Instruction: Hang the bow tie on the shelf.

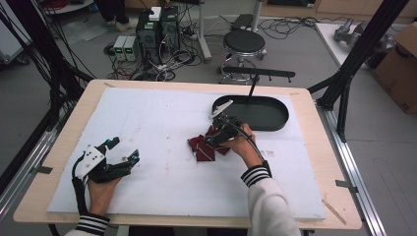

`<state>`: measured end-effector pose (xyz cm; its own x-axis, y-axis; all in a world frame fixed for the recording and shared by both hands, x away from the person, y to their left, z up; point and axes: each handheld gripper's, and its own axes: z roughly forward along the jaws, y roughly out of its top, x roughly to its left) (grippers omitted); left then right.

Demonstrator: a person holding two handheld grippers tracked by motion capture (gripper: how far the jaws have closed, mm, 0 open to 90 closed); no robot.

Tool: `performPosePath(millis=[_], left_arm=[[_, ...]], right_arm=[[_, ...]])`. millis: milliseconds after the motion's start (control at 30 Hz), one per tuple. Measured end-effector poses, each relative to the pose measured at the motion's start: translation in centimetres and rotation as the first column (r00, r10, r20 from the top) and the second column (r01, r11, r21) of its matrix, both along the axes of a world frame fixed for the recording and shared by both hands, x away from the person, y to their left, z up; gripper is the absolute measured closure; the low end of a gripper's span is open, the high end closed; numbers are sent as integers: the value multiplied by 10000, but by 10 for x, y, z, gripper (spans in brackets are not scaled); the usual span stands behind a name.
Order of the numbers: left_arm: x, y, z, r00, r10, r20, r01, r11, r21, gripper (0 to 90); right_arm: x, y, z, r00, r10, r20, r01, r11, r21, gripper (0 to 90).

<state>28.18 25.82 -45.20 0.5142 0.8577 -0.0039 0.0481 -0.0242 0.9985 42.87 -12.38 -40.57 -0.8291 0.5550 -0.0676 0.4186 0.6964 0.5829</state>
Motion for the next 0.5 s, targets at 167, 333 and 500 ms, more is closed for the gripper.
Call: performPosePath(millis=[167, 333, 500], left_arm=[[0, 0, 0, 10000, -1, 0, 1, 10000, 1, 143], [0, 0, 0, 10000, 14, -9, -14, 10000, -25, 143], [0, 0, 0, 10000, 11, -10, -11, 10000, -31, 143]], right_arm=[[3, 2, -5, 9998, -48, -177, 43, 9997, -251, 422], [3, 6, -9, 9995, 78, -298, -94, 9986, -515, 473], [4, 6, -11, 9993, -1, -378, -22, 9982, -607, 480]])
